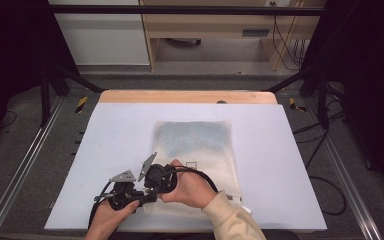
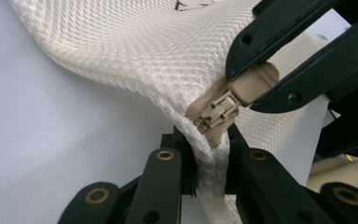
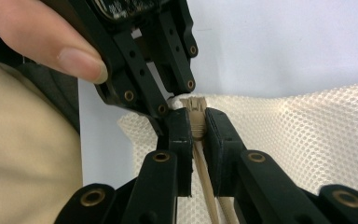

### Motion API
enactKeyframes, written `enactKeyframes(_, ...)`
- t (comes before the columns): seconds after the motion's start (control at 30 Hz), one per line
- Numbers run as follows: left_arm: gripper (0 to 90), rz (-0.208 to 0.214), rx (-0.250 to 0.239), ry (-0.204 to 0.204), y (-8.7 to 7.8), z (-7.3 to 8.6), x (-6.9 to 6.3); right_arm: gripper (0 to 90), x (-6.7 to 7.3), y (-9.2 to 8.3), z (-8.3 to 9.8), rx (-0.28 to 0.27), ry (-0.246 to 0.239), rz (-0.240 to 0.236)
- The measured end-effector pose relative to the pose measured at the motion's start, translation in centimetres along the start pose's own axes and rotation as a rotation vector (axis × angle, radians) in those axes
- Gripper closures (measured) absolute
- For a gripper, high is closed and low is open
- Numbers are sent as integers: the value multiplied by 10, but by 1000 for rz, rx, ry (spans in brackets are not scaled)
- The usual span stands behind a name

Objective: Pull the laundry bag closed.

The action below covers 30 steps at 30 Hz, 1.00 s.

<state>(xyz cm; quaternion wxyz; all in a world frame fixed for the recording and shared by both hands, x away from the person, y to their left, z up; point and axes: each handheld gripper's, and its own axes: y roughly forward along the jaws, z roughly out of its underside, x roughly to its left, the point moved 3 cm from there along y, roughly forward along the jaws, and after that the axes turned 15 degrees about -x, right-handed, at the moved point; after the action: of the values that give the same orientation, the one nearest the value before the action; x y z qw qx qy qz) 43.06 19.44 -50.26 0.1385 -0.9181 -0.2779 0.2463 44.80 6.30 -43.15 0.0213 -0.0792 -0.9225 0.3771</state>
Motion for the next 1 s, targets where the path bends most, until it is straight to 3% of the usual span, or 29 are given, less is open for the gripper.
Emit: enactKeyframes(1.0, 834, -6, 1, 22, -1, -2, -4, 821, -1, -4, 16, 35, 8, 12)
